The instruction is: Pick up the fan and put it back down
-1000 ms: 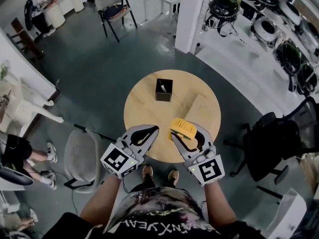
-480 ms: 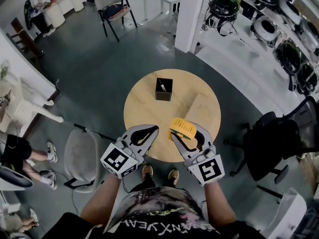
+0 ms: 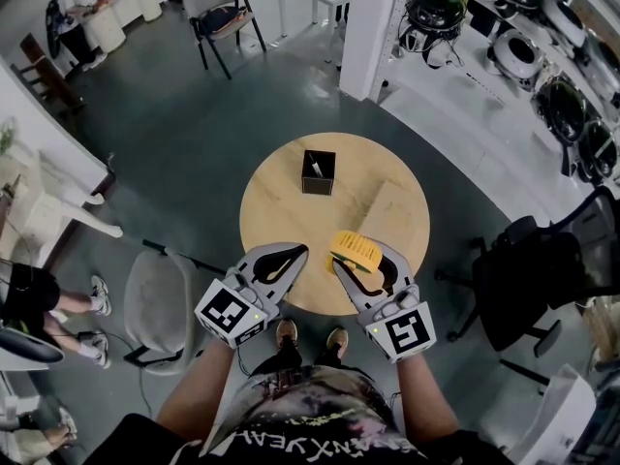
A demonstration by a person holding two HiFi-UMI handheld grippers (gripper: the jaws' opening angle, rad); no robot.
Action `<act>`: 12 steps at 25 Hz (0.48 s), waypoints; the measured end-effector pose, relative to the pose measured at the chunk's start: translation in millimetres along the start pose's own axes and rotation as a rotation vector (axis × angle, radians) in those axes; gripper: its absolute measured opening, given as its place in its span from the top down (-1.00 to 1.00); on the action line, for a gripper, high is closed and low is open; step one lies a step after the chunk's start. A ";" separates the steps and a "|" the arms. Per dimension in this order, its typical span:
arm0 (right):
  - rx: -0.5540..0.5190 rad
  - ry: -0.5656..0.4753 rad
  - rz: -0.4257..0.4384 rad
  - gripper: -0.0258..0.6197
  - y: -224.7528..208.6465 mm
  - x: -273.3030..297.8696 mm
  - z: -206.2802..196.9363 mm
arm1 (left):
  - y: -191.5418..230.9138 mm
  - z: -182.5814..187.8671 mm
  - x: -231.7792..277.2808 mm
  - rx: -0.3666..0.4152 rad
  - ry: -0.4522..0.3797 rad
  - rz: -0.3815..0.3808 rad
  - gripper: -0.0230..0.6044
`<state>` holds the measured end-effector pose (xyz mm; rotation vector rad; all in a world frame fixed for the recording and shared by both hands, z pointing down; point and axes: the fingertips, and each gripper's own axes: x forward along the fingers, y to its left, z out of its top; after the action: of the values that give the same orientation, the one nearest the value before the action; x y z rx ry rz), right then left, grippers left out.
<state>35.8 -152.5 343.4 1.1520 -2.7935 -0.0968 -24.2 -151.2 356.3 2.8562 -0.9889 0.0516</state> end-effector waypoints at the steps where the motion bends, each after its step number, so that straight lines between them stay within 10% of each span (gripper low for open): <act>1: 0.002 0.003 0.000 0.29 -0.2 0.6 -2.4 | 1.0 -1.4 0.5 0.001 0.000 -0.001 0.89; 12: 0.009 0.031 -0.002 0.30 1.9 10.2 -39.2 | 9.4 -23.8 8.1 0.006 -0.001 -0.009 0.89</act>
<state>32.6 -159.0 383.2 1.1477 -2.7691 -0.0659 -23.5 -160.6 381.4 2.8663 -0.9775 0.0523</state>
